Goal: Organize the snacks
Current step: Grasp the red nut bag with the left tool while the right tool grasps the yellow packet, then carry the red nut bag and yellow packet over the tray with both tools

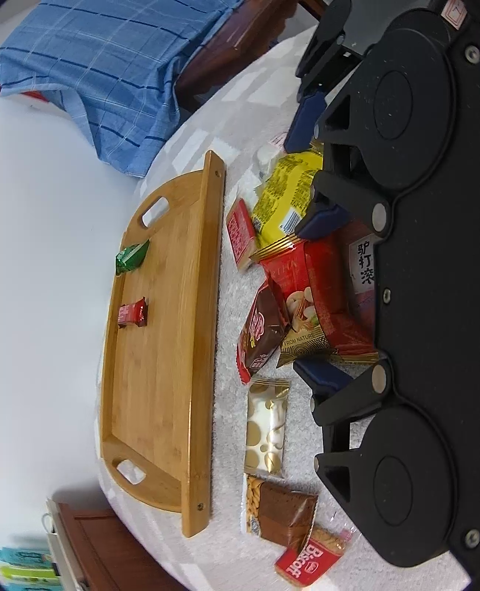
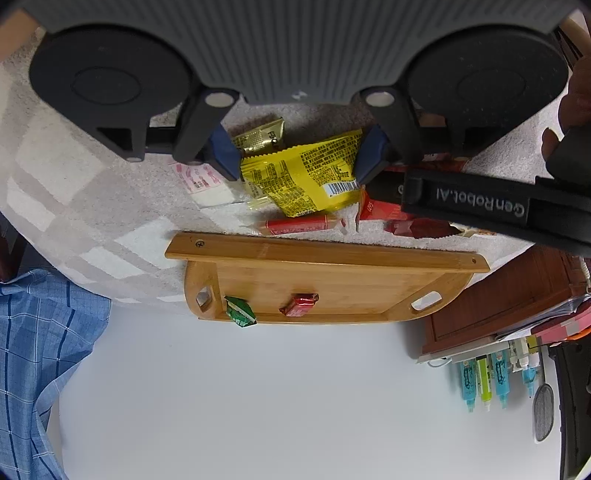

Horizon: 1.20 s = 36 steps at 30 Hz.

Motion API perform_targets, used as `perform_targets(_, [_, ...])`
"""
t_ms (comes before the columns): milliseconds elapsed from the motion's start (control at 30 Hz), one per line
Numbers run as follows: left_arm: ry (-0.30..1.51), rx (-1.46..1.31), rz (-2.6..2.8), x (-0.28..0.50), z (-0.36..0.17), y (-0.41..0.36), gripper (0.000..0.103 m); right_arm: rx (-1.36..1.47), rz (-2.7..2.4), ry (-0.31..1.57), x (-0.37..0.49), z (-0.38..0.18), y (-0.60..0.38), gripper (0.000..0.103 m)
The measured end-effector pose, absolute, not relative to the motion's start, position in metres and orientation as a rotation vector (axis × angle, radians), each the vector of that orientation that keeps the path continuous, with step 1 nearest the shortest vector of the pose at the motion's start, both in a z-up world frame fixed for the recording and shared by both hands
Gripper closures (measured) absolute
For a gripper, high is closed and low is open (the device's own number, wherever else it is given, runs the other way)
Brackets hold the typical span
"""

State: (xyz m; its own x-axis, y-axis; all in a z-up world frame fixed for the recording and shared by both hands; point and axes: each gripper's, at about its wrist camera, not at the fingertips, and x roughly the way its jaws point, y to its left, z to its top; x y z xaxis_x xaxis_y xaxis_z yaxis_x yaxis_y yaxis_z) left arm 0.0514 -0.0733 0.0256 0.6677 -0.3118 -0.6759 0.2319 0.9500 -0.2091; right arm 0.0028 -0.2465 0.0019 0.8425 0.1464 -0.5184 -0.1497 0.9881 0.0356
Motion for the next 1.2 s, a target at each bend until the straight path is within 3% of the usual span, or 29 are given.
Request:
perform_targets(433, [0.671,-0.054,-0.321,0.031,0.057,-0.075,0.036,-0.004,0.105,0.428,-0.013,0.013,-0.249,0.043])
perform_targets(500, [0.665,-0.053,-0.318,0.03,0.06,-0.073,0.036,-0.026,0.085,0.447,-0.011,0.011,-0.248,0.04])
perform_targets(567, [0.662,-0.057,-0.308,0.03,0.062,-0.07,0.036,-0.061,0.074,0.476,-0.009,0.007,-0.245,0.026])
perform_targets(667, [0.665,-0.067,-0.3,0.029,0.063,-0.065,0.036,-0.099,0.09,0.482,-0.009,0.006,-0.24,0.02])
perform_targets(900, [0.659,-0.065,-0.282,0.03,0.065,-0.058,0.035,-0.263,0.146,0.508,0.007,0.001,-0.22,0.02])
perform_targets(933, [0.657,-0.063,-0.28,0.03,0.065,-0.058,0.035,-0.269,0.163,0.515,0.01,0.002,-0.219,0.021])
perform_targets(1033, [0.657,-0.064,-0.272,0.032,0.065,-0.058,0.035,-0.243,0.226,0.557,0.019,0.003,-0.221,0.039])
perform_targets(1200, [0.657,-0.072,-0.259,0.035,0.064,-0.058,0.035,-0.177,0.254,0.575,0.022,0.003,-0.226,0.045])
